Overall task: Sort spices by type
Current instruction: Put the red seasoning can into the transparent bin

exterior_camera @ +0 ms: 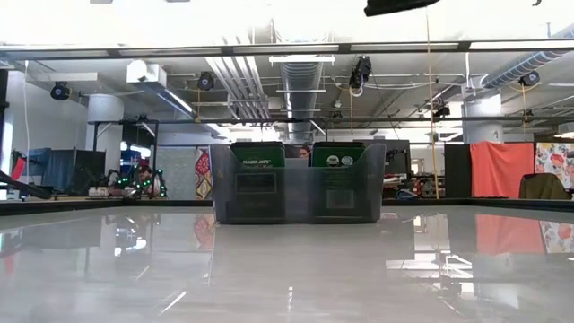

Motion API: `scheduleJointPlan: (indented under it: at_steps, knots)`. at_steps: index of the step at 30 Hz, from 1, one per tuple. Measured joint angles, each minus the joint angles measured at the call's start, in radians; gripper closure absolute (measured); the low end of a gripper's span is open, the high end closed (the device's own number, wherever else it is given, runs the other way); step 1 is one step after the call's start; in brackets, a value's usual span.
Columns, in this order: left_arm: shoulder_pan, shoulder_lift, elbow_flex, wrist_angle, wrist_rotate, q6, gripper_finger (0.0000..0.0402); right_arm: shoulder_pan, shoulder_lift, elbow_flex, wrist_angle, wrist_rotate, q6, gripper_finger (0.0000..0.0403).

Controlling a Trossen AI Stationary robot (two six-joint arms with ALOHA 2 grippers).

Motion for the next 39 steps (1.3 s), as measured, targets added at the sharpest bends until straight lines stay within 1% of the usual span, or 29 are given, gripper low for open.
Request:
scheduleJointPlan:
  at_steps: [2,4,9,12,14,18,26,31,35,39]
  knots:
    - [-0.016,0.032,0.045,-0.012,-0.001,0.032,0.0203,0.023,0.000,0.000,0.007,0.048,0.014,0.0044]
    - [-0.031,0.056,0.086,-0.032,-0.006,0.051,0.0203,0.040,0.000,0.000,0.007,0.073,0.045,0.0044]
    - [-0.065,0.073,0.169,-0.124,-0.015,0.044,0.0203,0.055,0.000,-0.004,0.004,0.084,0.145,0.0044]
    - [-0.105,0.055,0.183,-0.114,-0.089,0.023,0.0203,0.055,0.000,-0.004,-0.028,0.086,0.196,0.0044]
    - [-0.135,0.044,0.184,-0.121,-0.117,-0.002,0.0203,0.055,0.000,-0.004,-0.080,0.084,0.243,0.0044]
    - [-0.200,0.036,0.181,-0.119,-0.123,-0.028,0.0203,0.062,0.000,-0.004,-0.151,0.084,0.343,0.0044]
    - [-0.269,0.031,0.178,-0.117,-0.125,-0.071,0.0203,0.096,0.005,-0.008,-0.155,0.084,0.495,0.0044]
    - [-0.329,0.059,0.174,-0.094,-0.079,-0.134,0.0203,0.131,0.023,-0.010,-0.149,0.085,0.571,0.0044]
    - [-0.345,0.090,0.173,-0.054,-0.068,-0.158,0.0203,0.145,0.038,-0.011,-0.149,0.085,0.597,0.0044]
    - [-0.345,0.139,0.173,-0.063,0.013,-0.201,0.0203,0.147,0.060,-0.012,-0.153,0.088,0.621,0.0044]
